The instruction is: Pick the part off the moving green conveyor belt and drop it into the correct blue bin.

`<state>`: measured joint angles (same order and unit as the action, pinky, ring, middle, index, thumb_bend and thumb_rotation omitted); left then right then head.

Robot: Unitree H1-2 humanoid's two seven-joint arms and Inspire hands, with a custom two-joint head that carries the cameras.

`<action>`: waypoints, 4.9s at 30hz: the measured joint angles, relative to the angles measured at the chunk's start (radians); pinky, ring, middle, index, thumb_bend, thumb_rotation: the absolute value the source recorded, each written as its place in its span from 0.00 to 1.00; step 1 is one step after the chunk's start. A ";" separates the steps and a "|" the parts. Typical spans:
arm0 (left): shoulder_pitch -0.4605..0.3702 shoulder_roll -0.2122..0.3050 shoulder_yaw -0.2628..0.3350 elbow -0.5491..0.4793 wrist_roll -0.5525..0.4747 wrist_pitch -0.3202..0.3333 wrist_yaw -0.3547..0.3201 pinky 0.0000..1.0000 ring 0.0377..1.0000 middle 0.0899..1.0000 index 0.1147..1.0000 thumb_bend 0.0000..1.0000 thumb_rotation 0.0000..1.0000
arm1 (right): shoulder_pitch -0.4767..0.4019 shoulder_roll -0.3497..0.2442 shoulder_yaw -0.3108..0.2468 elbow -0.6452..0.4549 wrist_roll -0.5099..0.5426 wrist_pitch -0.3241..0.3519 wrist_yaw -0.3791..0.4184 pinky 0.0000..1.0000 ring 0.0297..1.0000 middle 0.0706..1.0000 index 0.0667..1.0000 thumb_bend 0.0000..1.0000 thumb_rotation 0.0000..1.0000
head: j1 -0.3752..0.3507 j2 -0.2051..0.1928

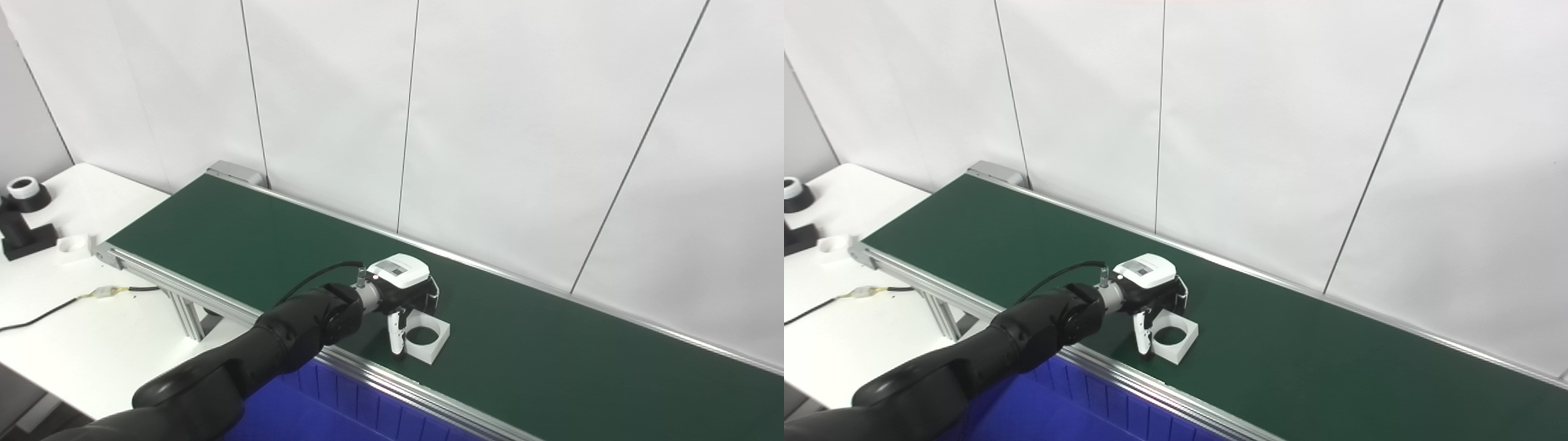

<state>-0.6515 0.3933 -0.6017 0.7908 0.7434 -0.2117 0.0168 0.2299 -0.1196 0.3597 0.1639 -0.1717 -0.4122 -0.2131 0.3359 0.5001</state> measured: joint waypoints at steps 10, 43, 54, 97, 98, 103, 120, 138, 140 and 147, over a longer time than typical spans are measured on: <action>0.016 0.000 -0.001 -0.046 -0.003 -0.003 -0.001 0.61 0.51 0.45 0.41 0.52 0.00 | 0.000 0.000 0.002 -0.002 0.002 0.000 -0.010 0.70 0.76 0.82 0.90 0.55 0.85 | -0.011 0.002; 0.300 0.127 0.343 -0.901 -0.032 0.197 -0.309 0.64 0.49 0.40 0.45 0.52 0.00 | 0.001 -0.011 0.005 -0.007 0.000 0.000 -0.010 0.67 0.75 0.81 0.88 0.56 0.83 | -0.046 0.011; 0.436 0.133 0.417 -1.152 -0.075 0.222 -0.395 0.55 0.43 0.39 0.44 0.52 0.00 | 0.010 -0.017 0.004 -0.013 0.003 0.000 -0.010 0.67 0.75 0.81 0.88 0.56 0.82 | -0.051 0.029; 0.855 0.042 0.517 -1.247 -0.230 0.232 -0.406 0.53 0.42 0.39 0.45 0.52 0.00 | 0.076 0.013 -0.134 -0.218 -0.009 0.002 0.104 0.64 0.69 0.75 0.82 0.47 0.61 | -0.067 0.270; 0.856 0.041 0.517 -1.241 -0.240 0.232 -0.406 0.49 0.41 0.39 0.45 0.52 0.00 | 0.076 0.014 -0.138 -0.224 -0.008 0.004 0.110 0.64 0.69 0.75 0.82 0.48 0.61 | -0.067 0.270; 0.854 0.039 0.509 -1.214 -0.271 0.230 -0.406 0.43 0.39 0.38 0.45 0.52 0.00 | 0.074 0.022 -0.164 -0.251 0.001 0.014 0.129 0.64 0.69 0.75 0.82 0.53 0.65 | -0.089 0.336; 0.812 0.017 0.394 -1.045 -0.108 0.175 -0.349 0.57 0.44 0.39 0.45 0.52 0.00 | 0.077 0.022 -0.220 -0.291 0.037 0.044 0.185 0.64 0.70 0.75 0.83 0.53 0.72 | -0.081 0.410; 0.675 0.017 0.240 -0.899 0.104 0.120 -0.349 0.62 0.51 0.43 0.43 0.52 0.00 | 0.086 0.037 -0.235 -0.320 0.044 0.053 0.207 0.64 0.70 0.75 0.83 0.52 0.70 | -0.086 0.431; 0.664 0.016 0.232 -0.885 0.105 0.123 -0.357 0.63 0.51 0.43 0.43 0.52 0.00 | 0.086 0.040 -0.236 -0.320 0.043 0.053 0.207 0.62 0.69 0.74 0.83 0.51 0.70 | -0.084 0.433; 0.629 0.016 0.200 -0.881 0.145 0.154 -0.409 0.63 0.53 0.43 0.43 0.52 0.00 | 0.085 0.043 -0.238 -0.321 0.042 0.053 0.208 0.63 0.69 0.74 0.83 0.52 0.70 | -0.086 0.437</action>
<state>-0.0227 0.4091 -0.4014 -0.0900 0.8882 -0.0575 -0.3924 0.3146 -0.0761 0.1215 -0.1567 -0.1296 -0.3592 -0.0054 0.2500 0.9373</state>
